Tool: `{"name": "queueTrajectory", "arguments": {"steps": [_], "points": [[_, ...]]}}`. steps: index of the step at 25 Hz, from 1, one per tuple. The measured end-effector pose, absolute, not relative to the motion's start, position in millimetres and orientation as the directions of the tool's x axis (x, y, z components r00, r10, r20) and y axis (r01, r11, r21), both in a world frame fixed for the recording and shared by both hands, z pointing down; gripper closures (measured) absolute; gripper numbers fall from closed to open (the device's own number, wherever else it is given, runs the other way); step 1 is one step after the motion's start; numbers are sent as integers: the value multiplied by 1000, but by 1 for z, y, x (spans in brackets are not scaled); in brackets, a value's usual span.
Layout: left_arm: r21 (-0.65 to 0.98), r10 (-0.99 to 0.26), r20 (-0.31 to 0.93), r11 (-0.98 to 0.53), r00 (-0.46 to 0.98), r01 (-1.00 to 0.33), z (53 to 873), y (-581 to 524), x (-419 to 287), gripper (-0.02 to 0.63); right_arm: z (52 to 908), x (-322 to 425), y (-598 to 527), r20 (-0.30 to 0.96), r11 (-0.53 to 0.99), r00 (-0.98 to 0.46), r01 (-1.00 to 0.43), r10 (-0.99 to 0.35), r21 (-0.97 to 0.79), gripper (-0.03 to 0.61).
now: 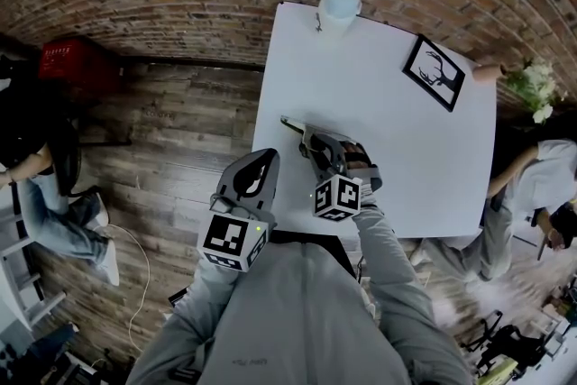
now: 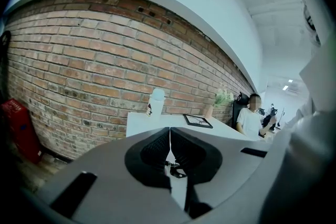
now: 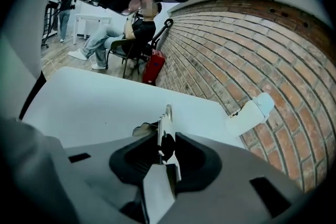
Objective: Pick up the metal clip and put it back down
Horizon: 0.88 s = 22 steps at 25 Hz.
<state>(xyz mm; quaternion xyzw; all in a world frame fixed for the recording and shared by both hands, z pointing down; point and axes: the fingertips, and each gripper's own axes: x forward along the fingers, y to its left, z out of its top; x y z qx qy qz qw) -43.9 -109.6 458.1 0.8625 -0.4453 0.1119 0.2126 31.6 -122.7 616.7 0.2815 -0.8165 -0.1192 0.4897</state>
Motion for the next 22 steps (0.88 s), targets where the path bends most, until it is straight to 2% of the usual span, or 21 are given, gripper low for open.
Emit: {"name": "queueTrajectory", "arguments": {"steps": [11, 16, 22], "points": [[258, -739, 384, -490, 553, -833, 458, -111, -53, 586, 626, 28, -118, 738, 836, -398, -319, -545, 446, 458], [256, -742, 381, -489, 552, -834, 456, -112, -53, 586, 622, 28, -115, 739, 847, -424, -347, -524, 402, 423], [249, -743, 374, -496, 555, -832, 452, -111, -53, 586, 607, 31, -109, 720, 845, -457, -390, -523, 366, 414]]}}
